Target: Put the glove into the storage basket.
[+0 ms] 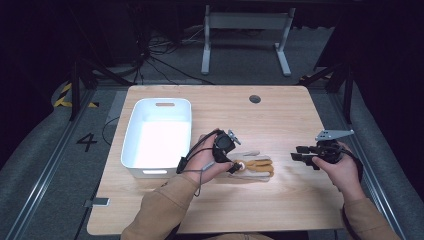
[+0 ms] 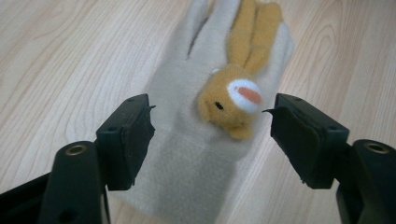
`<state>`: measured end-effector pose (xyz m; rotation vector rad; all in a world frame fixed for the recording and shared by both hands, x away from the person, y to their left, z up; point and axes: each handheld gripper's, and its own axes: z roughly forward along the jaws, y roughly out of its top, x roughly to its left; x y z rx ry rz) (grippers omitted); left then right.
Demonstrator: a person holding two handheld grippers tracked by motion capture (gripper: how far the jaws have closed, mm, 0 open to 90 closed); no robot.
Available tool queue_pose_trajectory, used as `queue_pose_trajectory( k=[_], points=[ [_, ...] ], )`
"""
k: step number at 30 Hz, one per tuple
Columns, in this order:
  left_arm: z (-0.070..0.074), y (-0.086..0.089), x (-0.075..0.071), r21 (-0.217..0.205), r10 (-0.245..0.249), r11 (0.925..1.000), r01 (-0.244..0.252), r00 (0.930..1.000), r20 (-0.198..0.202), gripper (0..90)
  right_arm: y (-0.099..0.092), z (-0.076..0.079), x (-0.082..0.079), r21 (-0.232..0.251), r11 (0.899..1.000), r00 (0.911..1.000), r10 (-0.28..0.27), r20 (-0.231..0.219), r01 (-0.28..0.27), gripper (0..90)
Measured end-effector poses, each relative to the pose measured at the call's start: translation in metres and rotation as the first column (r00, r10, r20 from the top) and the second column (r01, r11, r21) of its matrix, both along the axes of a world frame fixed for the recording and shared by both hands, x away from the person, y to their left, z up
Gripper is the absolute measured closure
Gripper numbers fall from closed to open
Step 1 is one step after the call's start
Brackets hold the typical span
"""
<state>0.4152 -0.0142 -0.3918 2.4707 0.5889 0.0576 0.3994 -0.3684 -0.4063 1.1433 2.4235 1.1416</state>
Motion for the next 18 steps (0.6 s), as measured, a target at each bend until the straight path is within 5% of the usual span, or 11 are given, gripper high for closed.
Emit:
queue_pose_trajectory(
  k=[10, 18],
  points=[
    [-0.006, -0.008, 0.006, 0.036, -0.067, 0.9971, 0.067, 0.9978, 0.002, 24.2, 0.001, -0.002, 0.001, 0.000, 1.000, 1.0000, 0.006, -0.006, -0.006, 53.3],
    [-0.018, -0.013, 0.008, -0.003, -0.067, 0.9978, 0.067, 0.9974, -0.026, 23.1, 0.001, -0.004, 0.002, -0.002, 1.000, 0.9999, 0.013, -0.007, -0.013, 52.4]
  ],
)
